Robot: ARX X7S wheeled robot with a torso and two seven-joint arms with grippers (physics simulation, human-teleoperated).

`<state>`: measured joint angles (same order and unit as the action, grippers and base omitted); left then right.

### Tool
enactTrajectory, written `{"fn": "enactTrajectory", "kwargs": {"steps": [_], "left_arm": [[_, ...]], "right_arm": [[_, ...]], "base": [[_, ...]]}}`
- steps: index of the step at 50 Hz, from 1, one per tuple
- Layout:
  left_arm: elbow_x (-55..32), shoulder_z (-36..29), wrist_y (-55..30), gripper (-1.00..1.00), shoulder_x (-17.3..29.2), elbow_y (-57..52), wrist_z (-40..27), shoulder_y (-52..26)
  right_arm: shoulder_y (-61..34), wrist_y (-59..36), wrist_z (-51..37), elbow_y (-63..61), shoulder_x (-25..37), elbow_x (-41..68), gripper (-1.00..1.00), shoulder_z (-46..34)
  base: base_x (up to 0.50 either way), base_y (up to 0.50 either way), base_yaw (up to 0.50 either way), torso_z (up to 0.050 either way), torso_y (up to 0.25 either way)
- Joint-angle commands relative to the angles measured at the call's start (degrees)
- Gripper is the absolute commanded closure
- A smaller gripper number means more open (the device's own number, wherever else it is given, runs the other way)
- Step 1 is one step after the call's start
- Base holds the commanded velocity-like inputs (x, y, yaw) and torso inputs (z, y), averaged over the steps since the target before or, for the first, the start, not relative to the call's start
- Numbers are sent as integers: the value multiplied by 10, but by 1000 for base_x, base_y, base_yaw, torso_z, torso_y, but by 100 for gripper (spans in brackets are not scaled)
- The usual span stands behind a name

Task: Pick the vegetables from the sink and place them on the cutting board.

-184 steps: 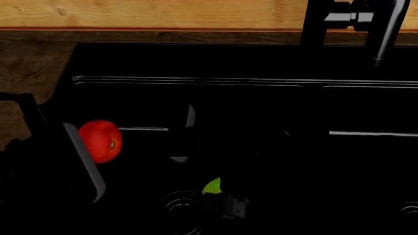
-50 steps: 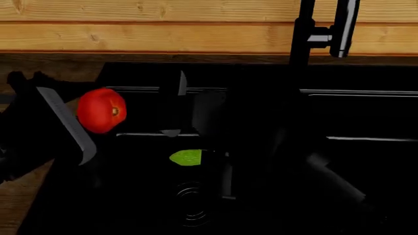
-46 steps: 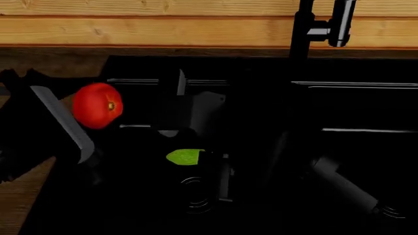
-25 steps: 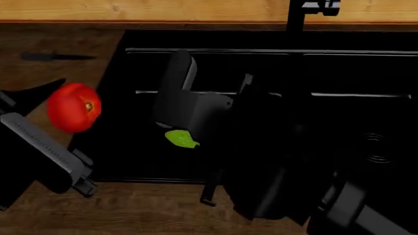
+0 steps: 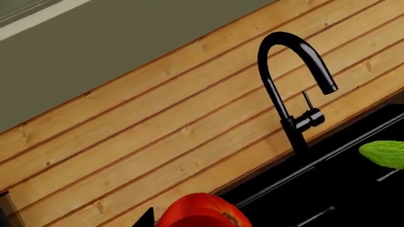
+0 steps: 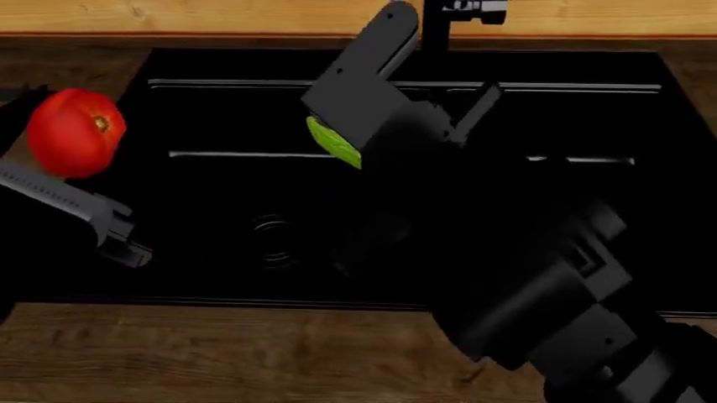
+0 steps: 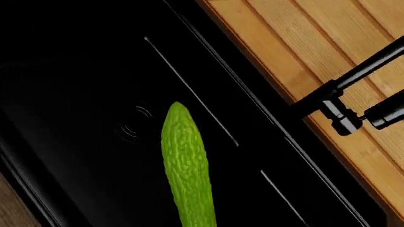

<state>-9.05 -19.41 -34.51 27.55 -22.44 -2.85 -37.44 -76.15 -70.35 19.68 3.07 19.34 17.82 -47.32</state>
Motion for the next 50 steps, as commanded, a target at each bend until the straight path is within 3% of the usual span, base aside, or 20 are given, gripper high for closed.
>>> {"fn": "enactTrajectory", "kwargs": {"steps": [1,5,8,17,21,50], "left_arm": [[9,7,26,100,-20,20,-46,-8],[11,4,13,100,-24,13,-50,-18],[-44,35,-4,100,-35,-4,-28,-16],[21,-4,19,100,-25,15,-58,-14],[16,-5,-12,100,-26,-6,-62,-8],[6,-17,-36,100,-17,-37,-54,3]], "right_arm": [[62,-11,-70,-1,3,5,100,108],[69,-21,-88,-12,6,10,100,147],[75,-36,-109,-26,9,7,100,167],[67,-106,-125,-74,15,15,100,178],[60,-133,-134,-102,20,17,100,192],[86,-112,-158,-107,12,20,100,229]], "base": [[0,-500,0,0,0],[0,-500,0,0,0],[0,-500,0,0,0],[0,-500,0,0,0],[0,-500,0,0,0],[73,-500,0,0,0]]}}
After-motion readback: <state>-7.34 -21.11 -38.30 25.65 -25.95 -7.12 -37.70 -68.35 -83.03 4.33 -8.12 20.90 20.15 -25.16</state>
